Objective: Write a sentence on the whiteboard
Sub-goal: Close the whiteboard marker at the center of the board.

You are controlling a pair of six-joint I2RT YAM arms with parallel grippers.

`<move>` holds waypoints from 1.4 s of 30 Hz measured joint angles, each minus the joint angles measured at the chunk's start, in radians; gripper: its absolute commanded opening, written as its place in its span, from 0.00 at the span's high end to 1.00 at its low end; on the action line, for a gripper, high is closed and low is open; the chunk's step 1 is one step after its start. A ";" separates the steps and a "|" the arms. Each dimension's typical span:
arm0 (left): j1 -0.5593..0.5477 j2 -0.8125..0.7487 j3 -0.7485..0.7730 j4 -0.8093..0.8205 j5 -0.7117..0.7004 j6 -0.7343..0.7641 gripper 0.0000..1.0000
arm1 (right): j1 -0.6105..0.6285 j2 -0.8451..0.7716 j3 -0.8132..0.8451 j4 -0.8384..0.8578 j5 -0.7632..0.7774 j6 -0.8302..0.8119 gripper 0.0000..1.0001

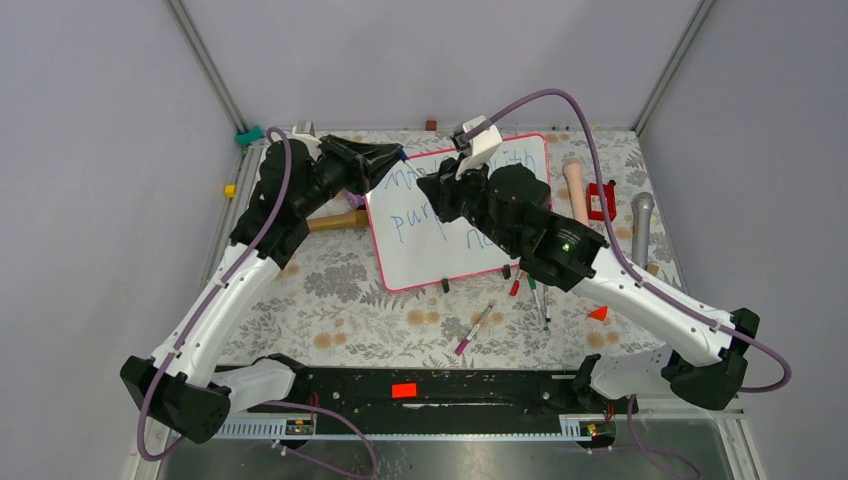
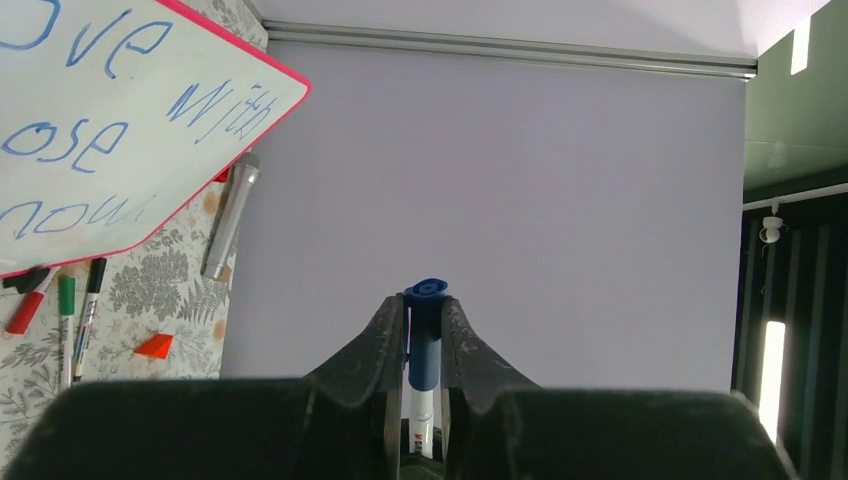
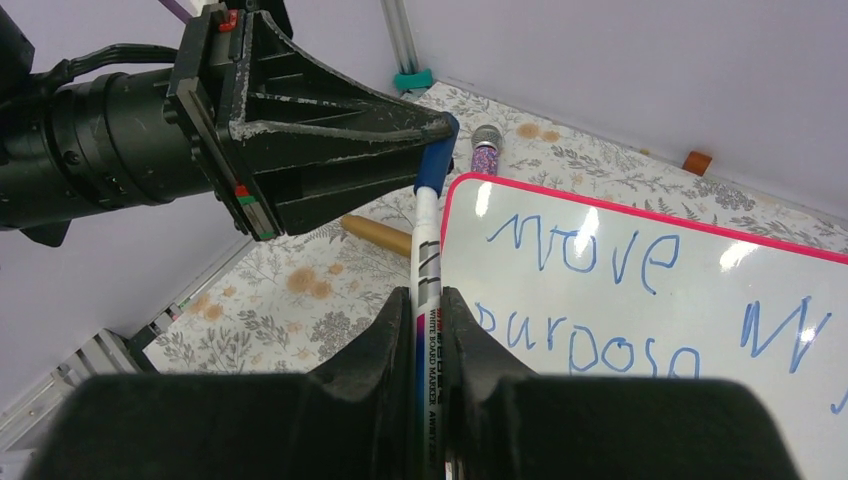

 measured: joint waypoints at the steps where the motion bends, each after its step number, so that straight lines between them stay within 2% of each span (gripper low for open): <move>1: 0.000 0.000 -0.004 0.002 0.002 -0.005 1.00 | 0.000 0.003 0.001 -0.001 0.002 0.000 1.00; 10: -0.023 0.000 -0.015 0.034 -0.034 -0.035 1.00 | -0.004 0.070 0.061 0.007 0.057 -0.005 1.00; 17: -0.065 0.025 -0.021 0.101 -0.184 -0.039 1.00 | 0.005 0.157 0.109 0.080 0.172 -0.031 1.00; 21: -0.085 0.031 -0.021 0.119 -0.253 -0.030 1.00 | 0.003 0.185 0.139 0.081 0.186 -0.031 1.00; 29: -0.128 0.056 0.013 0.135 -0.330 -0.001 1.00 | -0.026 0.220 0.257 -0.044 0.161 0.041 1.00; 36: -0.146 0.069 0.034 0.111 -0.336 0.018 1.00 | -0.036 0.230 0.321 -0.153 0.158 0.097 1.00; 37: -0.147 0.069 0.034 0.105 -0.333 0.019 0.98 | -0.037 0.230 0.321 -0.161 0.158 0.101 1.00; 39: -0.147 0.069 0.033 0.087 -0.318 0.020 0.79 | -0.037 0.219 0.312 -0.181 0.156 0.110 1.00; 41: -0.138 0.064 0.013 0.089 -0.263 0.019 0.49 | -0.040 0.178 0.260 -0.185 0.143 0.124 1.00; 42: -0.133 0.058 -0.001 0.087 -0.217 0.027 0.30 | -0.042 0.158 0.235 -0.187 0.140 0.130 1.00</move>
